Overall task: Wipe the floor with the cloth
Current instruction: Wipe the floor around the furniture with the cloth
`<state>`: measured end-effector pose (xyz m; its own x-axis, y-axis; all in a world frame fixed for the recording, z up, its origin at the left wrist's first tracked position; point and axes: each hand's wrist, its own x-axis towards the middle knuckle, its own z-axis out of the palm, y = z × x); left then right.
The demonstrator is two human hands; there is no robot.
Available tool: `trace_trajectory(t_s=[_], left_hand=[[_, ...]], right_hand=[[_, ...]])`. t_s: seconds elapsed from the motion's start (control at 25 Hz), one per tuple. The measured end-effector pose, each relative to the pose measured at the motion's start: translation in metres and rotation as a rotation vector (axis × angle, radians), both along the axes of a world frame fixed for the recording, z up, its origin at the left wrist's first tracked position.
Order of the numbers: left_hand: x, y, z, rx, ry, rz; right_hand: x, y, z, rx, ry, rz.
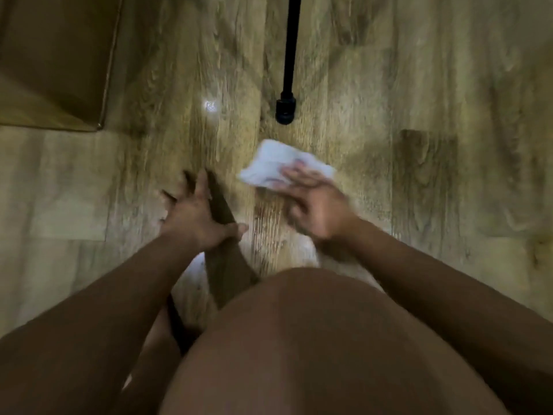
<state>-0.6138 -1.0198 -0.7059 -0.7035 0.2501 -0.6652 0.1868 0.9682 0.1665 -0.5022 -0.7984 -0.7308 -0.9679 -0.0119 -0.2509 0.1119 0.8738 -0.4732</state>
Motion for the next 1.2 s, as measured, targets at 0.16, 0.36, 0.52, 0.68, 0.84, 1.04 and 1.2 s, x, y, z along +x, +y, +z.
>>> trace_trajectory(t_s=[0.16,0.36,0.52,0.68,0.84,1.04,1.2], left_hand=[[0.007,0.009,-0.012,-0.083,-0.046,-0.041],[0.005,0.012,-0.008,-0.057,-0.077,-0.030],[0.007,0.008,-0.015,-0.070,-0.095,-0.029],[0.005,0.004,-0.020,-0.055,-0.085,-0.021],[0.003,0.011,-0.019,-0.060,-0.104,-0.008],[0.000,0.010,-0.027,-0.058,-0.149,-0.020],[0.000,0.013,-0.030,-0.121,-0.129,-0.054]], right_hand=[[0.091,0.107,0.018,0.076,-0.109,-0.729],[-0.015,-0.002,0.011,-0.016,0.006,-0.544],[-0.157,-0.122,0.000,-0.049,-0.068,0.154],[-0.193,-0.112,-0.006,-0.016,-0.035,0.370],[-0.037,0.005,-0.010,-0.035,0.094,-0.014],[0.084,0.112,0.012,0.222,-0.140,-0.779],[-0.021,-0.007,-0.002,0.129,0.082,-0.185]])
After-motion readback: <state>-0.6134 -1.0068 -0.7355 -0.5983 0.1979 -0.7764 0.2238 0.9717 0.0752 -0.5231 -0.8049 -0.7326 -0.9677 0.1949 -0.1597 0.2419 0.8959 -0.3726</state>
